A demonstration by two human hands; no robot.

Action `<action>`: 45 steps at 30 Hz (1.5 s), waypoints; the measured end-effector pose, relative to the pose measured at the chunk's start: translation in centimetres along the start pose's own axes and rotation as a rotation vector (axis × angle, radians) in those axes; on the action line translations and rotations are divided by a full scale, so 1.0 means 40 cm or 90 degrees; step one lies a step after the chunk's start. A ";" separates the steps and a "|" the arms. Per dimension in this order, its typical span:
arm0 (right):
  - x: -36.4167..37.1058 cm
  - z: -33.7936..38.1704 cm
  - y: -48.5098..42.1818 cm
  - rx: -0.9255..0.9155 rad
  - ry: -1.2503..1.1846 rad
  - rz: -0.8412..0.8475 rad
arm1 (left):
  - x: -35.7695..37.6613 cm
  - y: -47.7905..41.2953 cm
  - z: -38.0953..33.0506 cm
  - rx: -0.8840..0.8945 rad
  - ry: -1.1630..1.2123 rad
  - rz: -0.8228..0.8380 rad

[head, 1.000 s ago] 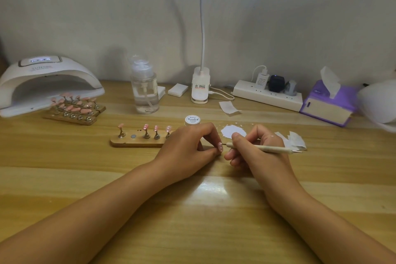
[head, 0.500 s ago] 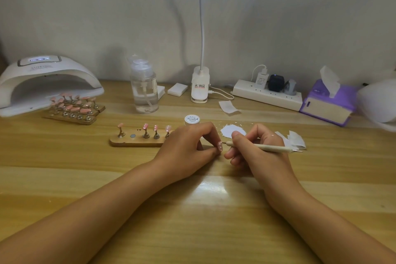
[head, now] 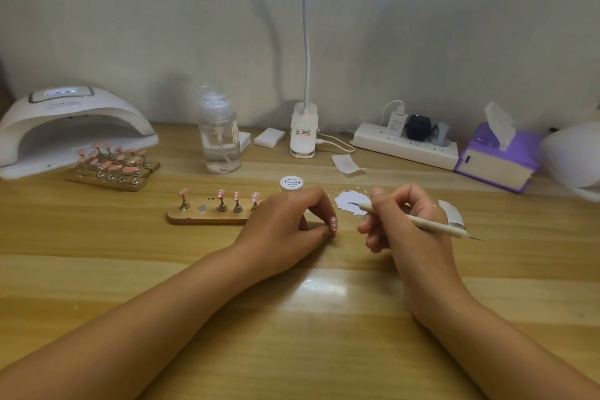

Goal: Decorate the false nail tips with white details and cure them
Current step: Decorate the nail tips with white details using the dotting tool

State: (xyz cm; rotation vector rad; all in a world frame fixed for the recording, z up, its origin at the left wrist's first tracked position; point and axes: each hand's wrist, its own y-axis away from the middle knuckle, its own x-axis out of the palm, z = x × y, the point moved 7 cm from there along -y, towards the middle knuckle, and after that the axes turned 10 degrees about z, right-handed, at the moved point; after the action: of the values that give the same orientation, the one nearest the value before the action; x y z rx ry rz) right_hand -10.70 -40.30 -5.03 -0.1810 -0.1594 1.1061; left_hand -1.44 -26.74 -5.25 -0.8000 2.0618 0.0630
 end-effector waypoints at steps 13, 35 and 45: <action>-0.131 0.009 -0.041 -0.020 0.071 -0.175 | -0.076 0.013 -0.049 0.050 0.063 -0.133; -0.119 -0.035 -0.064 0.007 0.145 -0.111 | -0.295 0.136 0.243 -0.284 0.106 0.135; -0.123 -0.039 -0.065 -0.014 0.167 -0.095 | -0.313 0.152 0.276 -0.336 0.076 0.161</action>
State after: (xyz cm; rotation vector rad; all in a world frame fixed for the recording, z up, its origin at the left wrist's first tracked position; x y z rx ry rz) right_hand -10.24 -45.94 -6.15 -0.3265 0.0492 0.9236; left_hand 8.08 -11.83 -3.78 -0.8615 2.2815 0.7411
